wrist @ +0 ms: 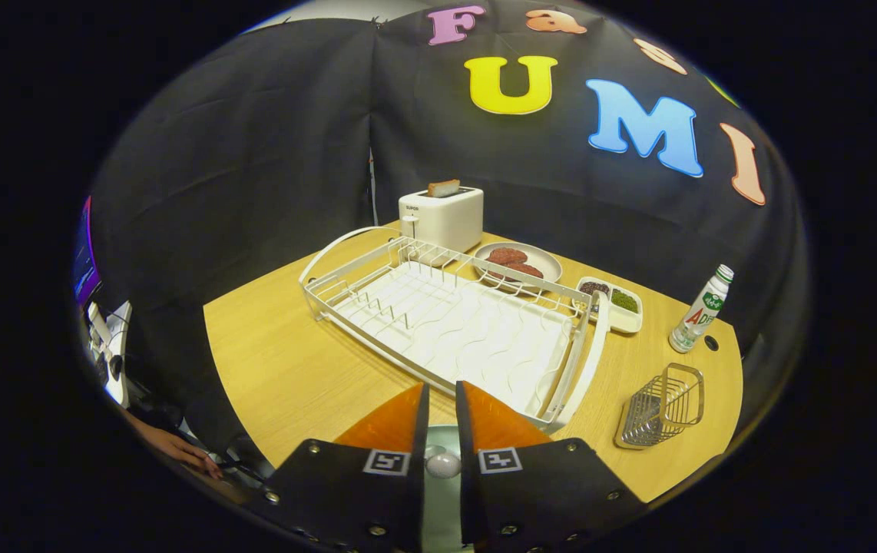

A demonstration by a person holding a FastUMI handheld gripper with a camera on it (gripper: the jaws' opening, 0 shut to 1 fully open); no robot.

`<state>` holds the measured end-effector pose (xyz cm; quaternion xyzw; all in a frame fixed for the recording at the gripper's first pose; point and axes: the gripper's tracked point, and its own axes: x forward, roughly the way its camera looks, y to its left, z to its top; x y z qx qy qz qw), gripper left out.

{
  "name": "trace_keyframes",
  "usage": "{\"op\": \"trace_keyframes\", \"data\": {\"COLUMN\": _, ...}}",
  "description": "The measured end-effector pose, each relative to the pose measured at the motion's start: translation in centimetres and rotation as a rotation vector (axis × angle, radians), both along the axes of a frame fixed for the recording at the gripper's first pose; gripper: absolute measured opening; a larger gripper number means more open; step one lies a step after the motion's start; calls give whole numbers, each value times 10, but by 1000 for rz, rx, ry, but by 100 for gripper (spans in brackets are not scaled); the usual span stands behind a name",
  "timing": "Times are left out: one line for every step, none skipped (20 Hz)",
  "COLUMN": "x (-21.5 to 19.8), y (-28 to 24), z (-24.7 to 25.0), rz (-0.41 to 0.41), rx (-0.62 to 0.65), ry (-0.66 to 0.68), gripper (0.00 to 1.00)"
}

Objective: Take the plate from the dish rack, then take the spoon from the basket and place it into the plate.

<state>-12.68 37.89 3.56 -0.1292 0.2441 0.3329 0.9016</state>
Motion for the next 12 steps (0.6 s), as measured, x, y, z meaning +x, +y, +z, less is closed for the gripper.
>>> {"op": "trace_keyframes", "data": {"x": -1, "y": -6, "z": -2, "rz": -10, "rx": -1, "ry": 3, "gripper": 24}}
{"op": "trace_keyframes", "data": {"x": -1, "y": -12, "z": -3, "rz": -23, "rx": 4, "ry": 5, "gripper": 25}}
{"op": "trace_keyframes", "data": {"x": -1, "y": -16, "z": -3, "rz": -37, "rx": 15, "ry": 6, "gripper": 25}}
{"op": "trace_keyframes", "data": {"x": 0, "y": -23, "z": 0, "rz": -58, "rx": 24, "ry": 2, "gripper": 25}}
{"op": "trace_keyframes", "data": {"x": 0, "y": -30, "z": 6, "rz": -76, "rx": 38, "ry": -4, "gripper": 25}}
{"op": "trace_keyframes", "data": {"x": 1, "y": -36, "z": 14, "rz": -97, "rx": 55, "ry": -22, "gripper": 32}}
{"op": "trace_keyframes", "data": {"x": 2, "y": -46, "z": 26, "rz": -120, "rx": 74, "ry": -47, "gripper": 34}}
{"op": "trace_keyframes", "data": {"x": 5, "y": -58, "z": 41, "rz": -151, "rx": 92, "ry": -76, "gripper": 34}}
{"op": "trace_keyframes", "data": {"x": 8, "y": -73, "z": 56, "rz": -190, "rx": 111, "ry": -108, "gripper": 34}}
{"op": "trace_keyframes", "data": {"x": 11, "y": -88, "z": 74, "rz": -230, "rx": 135, "ry": -144, "gripper": 34}}
{"op": "trace_keyframes", "data": {"x": 16, "y": -103, "z": 94, "rz": -268, "rx": 160, "ry": -180, "gripper": 34}}
{"op": "trace_keyframes", "data": {"x": 20, "y": -120, "z": 112, "rz": -314, "rx": 176, "ry": -217, "gripper": 34}}
